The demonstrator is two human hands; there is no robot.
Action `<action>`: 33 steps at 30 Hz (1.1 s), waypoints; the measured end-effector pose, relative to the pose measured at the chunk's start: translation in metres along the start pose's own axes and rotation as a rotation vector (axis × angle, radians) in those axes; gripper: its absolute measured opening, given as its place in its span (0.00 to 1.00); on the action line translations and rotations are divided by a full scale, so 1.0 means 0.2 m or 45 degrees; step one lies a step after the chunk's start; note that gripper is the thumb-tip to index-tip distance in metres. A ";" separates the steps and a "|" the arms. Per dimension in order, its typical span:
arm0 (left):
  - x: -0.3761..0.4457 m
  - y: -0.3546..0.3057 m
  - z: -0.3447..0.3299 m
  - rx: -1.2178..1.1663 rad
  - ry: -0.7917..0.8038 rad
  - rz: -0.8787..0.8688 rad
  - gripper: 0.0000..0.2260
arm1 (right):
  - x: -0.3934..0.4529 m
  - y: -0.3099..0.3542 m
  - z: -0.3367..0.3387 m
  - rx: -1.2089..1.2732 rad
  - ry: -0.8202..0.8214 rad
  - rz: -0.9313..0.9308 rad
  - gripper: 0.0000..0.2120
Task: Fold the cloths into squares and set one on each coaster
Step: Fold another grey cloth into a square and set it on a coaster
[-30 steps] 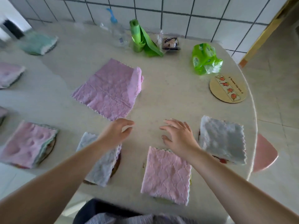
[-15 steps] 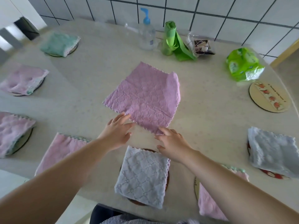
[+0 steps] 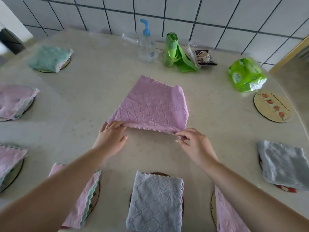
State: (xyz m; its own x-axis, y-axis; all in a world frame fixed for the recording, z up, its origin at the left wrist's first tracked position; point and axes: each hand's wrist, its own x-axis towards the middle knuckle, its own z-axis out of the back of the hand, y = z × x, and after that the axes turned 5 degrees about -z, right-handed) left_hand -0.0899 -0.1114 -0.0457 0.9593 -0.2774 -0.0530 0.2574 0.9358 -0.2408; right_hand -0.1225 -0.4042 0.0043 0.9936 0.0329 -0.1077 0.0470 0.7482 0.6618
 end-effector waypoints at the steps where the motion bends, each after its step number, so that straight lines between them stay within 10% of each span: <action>1: 0.02 0.00 0.02 -0.025 -0.052 -0.018 0.16 | 0.02 0.00 0.03 0.030 -0.057 0.008 0.09; 11: 0.09 -0.08 0.43 -0.664 -0.352 0.054 0.12 | 0.19 0.12 0.40 0.082 -0.372 0.081 0.12; 19: 0.33 -0.10 0.71 -1.056 -0.475 0.403 0.04 | 0.43 0.25 0.62 0.051 -0.245 -0.091 0.05; 33: 0.33 -0.30 0.98 -1.297 -0.735 0.119 0.06 | 0.37 0.28 0.83 0.362 -0.525 0.090 0.07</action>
State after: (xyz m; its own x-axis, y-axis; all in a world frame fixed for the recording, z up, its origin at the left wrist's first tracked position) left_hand -0.0201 -0.1437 0.1547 0.9473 0.1677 0.2728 0.2224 0.2685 -0.9372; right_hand -0.0296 -0.4701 0.1553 0.9505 -0.2305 0.2085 -0.0528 0.5413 0.8392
